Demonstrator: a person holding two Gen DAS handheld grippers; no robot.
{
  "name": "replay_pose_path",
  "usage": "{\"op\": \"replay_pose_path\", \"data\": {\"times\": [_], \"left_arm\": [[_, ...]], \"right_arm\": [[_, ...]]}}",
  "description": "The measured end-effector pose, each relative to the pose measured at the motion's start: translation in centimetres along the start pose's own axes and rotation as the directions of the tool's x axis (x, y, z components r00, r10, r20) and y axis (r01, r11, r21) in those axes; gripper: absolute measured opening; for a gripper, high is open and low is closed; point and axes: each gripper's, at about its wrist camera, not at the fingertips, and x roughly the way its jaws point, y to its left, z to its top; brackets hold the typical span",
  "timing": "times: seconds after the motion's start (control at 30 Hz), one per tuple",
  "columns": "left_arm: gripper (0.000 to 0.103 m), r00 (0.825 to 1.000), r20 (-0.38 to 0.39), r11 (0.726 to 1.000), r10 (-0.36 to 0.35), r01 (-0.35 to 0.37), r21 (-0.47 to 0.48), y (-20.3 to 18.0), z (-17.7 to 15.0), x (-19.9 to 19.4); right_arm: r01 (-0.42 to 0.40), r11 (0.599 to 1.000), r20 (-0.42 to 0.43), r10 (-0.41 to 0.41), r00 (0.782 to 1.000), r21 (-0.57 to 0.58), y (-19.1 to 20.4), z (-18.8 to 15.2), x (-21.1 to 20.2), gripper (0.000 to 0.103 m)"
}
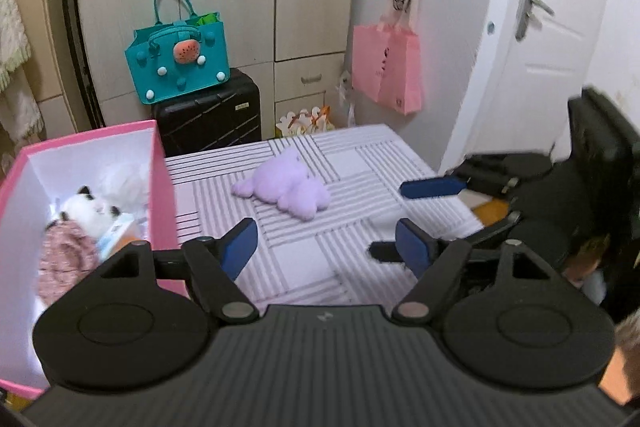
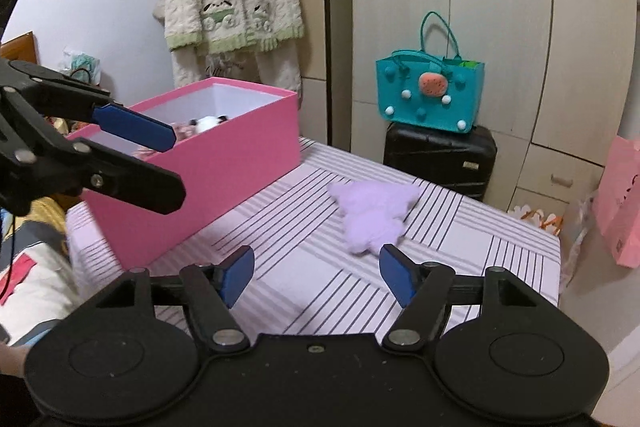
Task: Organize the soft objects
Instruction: 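Move the left gripper toward the lilac plush on the table, then close the left gripper on the lilac plush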
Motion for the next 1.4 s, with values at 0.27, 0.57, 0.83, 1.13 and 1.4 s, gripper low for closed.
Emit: {"op": "replay_pose_path", "data": {"times": [0.27, 0.57, 0.83, 1.13, 1.4], "left_arm": [[0.079, 0.997, 0.021, 0.993, 0.069, -0.066, -0.102, 0.2, -0.1, 6.1], [0.077, 0.997, 0.031, 0.972, 0.072, -0.064, -0.225, 1.4, -0.1, 12.0], [0.069, 0.996, -0.019, 0.928, 0.085, -0.086, -0.361, 3.6, -0.5, 16.5], [0.052, 0.996, -0.058, 0.908, 0.064, -0.082, -0.412, 4.4, -1.0, 19.1], [0.048, 0.998, -0.035, 0.905, 0.056, -0.066, -0.42, 4.2, -1.6, 19.1]], "right_arm": [[-0.005, 0.999, -0.007, 0.004, 1.0, -0.042, -2.6, -0.2, 4.2, 0.074], [-0.016, 0.996, -0.083, 0.009, 0.997, -0.09, -4.6, 0.3, 10.1, 0.075], [-0.044, 0.998, -0.117, 0.04, 0.992, -0.037, -6.0, 0.6, 13.1, 0.074], [-0.039, 0.999, -0.078, 0.037, 0.996, -0.023, -6.1, 0.0, 13.8, 0.061], [-0.015, 1.0, -0.062, 0.015, 0.998, -0.009, -5.6, -0.2, 13.6, 0.056]]}}
